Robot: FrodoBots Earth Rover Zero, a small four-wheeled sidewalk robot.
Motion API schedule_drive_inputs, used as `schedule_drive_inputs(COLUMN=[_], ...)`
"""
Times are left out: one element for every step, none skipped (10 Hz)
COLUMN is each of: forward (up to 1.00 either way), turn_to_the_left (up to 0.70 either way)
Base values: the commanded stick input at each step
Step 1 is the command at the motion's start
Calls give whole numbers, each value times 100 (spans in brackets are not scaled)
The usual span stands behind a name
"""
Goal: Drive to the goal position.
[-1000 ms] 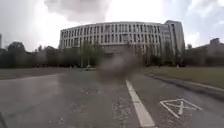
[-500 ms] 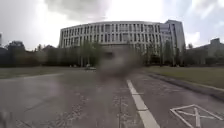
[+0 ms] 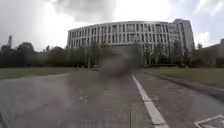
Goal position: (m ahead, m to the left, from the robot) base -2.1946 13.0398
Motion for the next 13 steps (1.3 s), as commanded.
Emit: schedule_drive_inputs(forward=[70, 70, 70, 70, 70, 70, 70, 70, 70, 70, 70, 70, 70], turn_to_the_left=[0, 0, 0, -2, -2, -1, -1, -4, -11, -23, -25, -2, 0])
